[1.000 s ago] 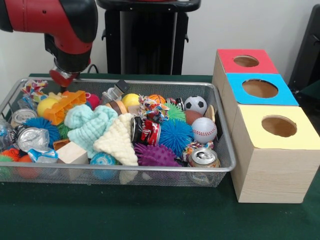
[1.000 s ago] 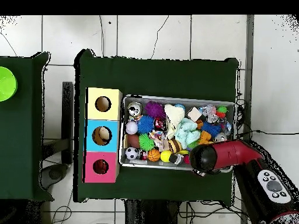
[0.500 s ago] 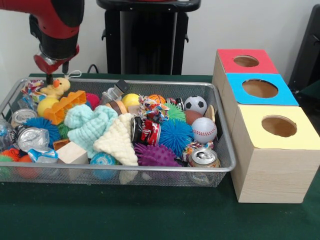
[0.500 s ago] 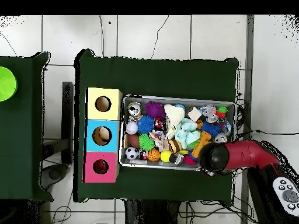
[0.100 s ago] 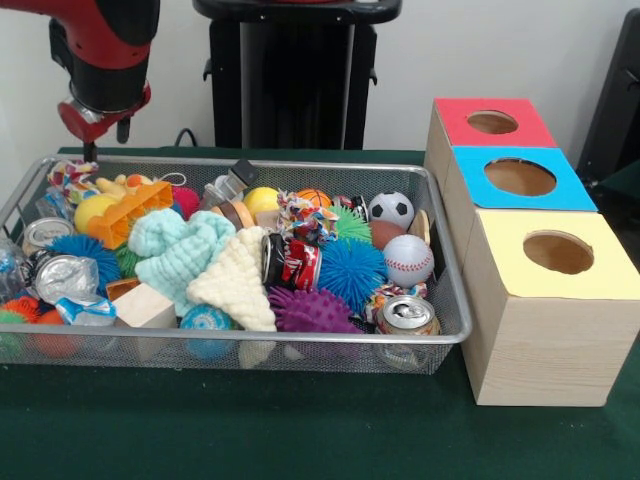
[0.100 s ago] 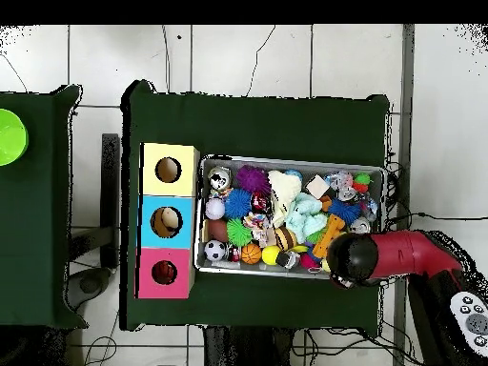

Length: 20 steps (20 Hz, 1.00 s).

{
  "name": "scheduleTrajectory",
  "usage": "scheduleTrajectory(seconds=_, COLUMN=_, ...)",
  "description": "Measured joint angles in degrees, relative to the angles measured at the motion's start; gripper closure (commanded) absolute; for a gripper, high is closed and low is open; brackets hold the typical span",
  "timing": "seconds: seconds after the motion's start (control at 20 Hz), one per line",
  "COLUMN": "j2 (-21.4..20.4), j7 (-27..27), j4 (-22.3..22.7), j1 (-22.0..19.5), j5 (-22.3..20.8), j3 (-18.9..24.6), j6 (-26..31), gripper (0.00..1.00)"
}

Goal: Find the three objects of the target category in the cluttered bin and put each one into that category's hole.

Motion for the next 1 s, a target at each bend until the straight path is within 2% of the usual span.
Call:
scheduleTrajectory(seconds=0.45, j2=0.23, j7=0.0, j4=0.02, j1=-0.68, j5=0.02, j3=1.08, j6=0.0, gripper=0.0)
scheduleTrajectory(seconds=0.6, j2=0.46, j7=0.0, j4=0.04, j1=-2.36, j5=0.0, j3=3.14, j6=-0.43, gripper=0.0)
scheduleTrajectory(seconds=0.8, j2=1.21, j7=0.0, j4=0.16, j1=-5.65, j5=-0.01, j3=7.04, j6=-4.37, gripper=0.0)
scheduleTrajectory(seconds=1.0, j2=1.54, j7=0.0, j4=0.6, j1=-7.19, j5=-0.04, j3=9.0, j6=-6.87, gripper=0.0)
